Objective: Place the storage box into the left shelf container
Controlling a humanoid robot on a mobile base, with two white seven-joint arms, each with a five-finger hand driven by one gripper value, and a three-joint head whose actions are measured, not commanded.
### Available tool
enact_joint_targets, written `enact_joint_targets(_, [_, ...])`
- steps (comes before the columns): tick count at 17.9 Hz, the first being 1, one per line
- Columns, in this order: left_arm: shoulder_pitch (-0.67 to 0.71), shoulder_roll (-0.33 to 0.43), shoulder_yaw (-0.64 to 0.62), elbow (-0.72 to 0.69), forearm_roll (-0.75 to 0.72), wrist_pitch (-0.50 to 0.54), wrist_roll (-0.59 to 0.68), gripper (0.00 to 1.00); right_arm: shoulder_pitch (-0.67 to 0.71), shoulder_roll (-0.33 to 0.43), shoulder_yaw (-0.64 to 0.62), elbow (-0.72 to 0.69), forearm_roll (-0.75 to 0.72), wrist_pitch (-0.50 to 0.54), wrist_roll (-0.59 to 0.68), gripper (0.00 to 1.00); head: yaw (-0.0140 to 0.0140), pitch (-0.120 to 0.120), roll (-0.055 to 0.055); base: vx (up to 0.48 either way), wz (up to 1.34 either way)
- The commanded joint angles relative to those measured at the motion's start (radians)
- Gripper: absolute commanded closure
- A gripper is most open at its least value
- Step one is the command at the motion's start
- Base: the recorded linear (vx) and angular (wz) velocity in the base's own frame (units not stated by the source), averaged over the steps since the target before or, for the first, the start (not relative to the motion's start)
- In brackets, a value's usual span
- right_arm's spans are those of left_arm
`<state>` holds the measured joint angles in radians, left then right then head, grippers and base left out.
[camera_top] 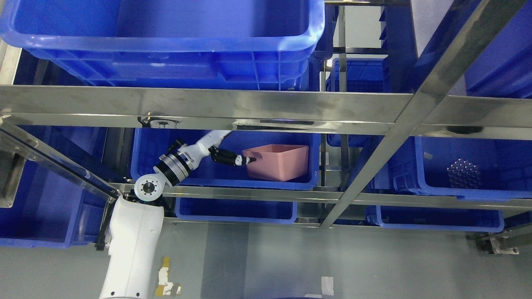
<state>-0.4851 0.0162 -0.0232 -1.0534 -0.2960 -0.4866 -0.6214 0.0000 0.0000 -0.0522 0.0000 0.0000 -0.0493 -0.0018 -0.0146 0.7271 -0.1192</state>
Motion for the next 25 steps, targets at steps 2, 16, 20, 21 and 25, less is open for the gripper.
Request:
enact_joint_targets(2, [0.092,0.001,0.043,-0.101,0.372,0.065,0.167,0.17,-0.005,-0.017,0.000,-0.017,-0.021,0.000,0.000,0.00,0.0000,0.000,0.000,0.000,0.00])
enact_joint_targets(16, [0.539,0.001,-0.169,-0.628,0.535,0.022,0.485,0.10,-0.005,-0.017,0.000,-0.017,-0.021,0.000,0.000,0.00,0.0000,0.000,0.000,0.000,0.00])
enact_joint_targets(20, [0.566,0.001,-0.166,-0.628,0.535,0.033,0.485,0.10,-0.005,-0.017,0.000,-0.017,-0.021,-0.001,-0.001,0.00,0.0000,0.000,0.000,0.000,0.00])
enact_joint_targets(21, [0.574,0.001,-0.166,-0.628,0.534,0.033,0.485,0.10,-0.005,-0.017,0.000,-0.017,-0.021,0.000,0.000,0.00,0.0000,0.000,0.000,0.000,0.00])
enact_joint_targets(25, [0.600,0.001,-0.172,-0.628,0.535,0.036,0.485,0.10,-0.005,-0.017,0.000,-0.017,-0.021,0.000,0.000,0.00,0.0000,0.000,0.000,0.000,0.00])
